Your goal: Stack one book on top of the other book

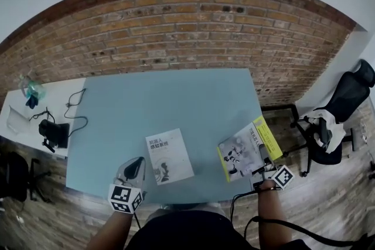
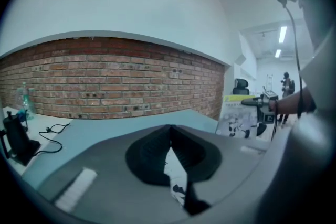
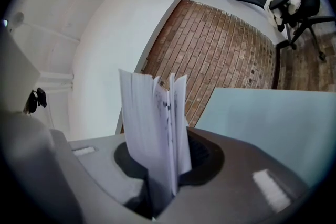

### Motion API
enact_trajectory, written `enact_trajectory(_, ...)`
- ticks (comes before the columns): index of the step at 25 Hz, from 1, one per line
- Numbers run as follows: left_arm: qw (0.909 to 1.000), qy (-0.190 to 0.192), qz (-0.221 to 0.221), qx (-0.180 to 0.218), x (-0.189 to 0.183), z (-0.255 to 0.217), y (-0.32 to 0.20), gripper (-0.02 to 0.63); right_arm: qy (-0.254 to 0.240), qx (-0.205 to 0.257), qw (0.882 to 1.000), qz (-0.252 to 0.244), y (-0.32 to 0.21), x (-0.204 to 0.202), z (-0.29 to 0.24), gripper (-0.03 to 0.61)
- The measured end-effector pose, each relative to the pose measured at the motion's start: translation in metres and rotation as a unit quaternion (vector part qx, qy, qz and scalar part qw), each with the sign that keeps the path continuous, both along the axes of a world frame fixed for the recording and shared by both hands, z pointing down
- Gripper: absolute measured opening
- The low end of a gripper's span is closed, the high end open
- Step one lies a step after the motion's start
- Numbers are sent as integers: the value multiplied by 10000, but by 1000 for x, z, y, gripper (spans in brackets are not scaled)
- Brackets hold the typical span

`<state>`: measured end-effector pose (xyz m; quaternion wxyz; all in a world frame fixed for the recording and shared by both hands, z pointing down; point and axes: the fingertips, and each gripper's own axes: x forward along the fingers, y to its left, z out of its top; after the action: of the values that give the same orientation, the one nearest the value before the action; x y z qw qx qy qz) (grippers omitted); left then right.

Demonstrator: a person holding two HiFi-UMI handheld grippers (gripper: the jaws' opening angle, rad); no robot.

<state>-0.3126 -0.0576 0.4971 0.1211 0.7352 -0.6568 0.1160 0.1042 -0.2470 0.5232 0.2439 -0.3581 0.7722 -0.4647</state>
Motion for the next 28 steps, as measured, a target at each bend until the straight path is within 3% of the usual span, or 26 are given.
enact_trajectory(28,9931,251,-1130,166,-88,-3,64,5,-394,-95,9871,-1546,0,-169,-18,92)
